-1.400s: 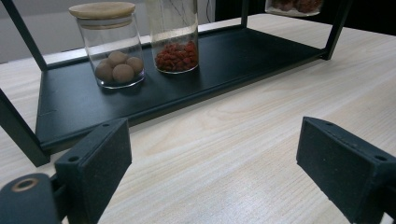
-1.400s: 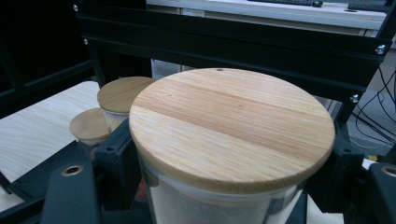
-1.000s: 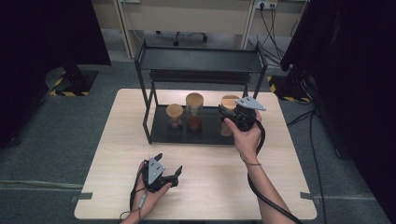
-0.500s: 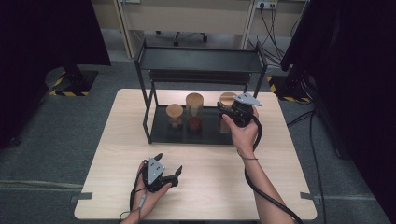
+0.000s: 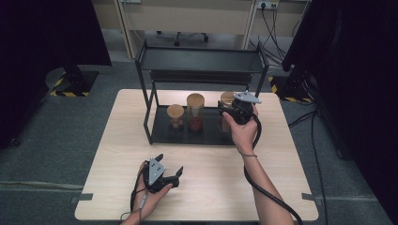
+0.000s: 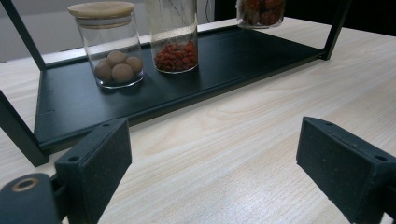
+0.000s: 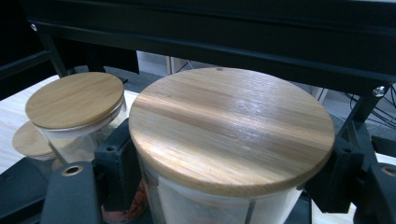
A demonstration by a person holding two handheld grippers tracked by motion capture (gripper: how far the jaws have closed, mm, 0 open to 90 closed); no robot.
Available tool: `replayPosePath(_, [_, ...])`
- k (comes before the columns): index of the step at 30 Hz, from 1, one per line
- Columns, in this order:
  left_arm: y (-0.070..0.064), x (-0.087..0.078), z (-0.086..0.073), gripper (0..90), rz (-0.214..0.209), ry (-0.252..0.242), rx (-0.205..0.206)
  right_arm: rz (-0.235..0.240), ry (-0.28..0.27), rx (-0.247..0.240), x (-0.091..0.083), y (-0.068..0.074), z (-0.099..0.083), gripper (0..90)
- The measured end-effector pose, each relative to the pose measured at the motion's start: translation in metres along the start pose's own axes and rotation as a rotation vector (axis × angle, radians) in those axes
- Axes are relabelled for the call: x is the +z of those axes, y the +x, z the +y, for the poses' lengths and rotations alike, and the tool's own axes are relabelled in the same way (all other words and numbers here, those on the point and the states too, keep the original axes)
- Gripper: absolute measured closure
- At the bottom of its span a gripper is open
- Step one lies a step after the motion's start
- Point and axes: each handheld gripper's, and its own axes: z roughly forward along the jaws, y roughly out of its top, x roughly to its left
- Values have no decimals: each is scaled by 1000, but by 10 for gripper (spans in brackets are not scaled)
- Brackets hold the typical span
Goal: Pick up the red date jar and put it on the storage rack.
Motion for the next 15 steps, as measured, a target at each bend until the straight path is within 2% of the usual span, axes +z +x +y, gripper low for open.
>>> replayPosePath(15, [0,0,0,101,-2,0,4,-11,27,3,16,-1,-3,255])
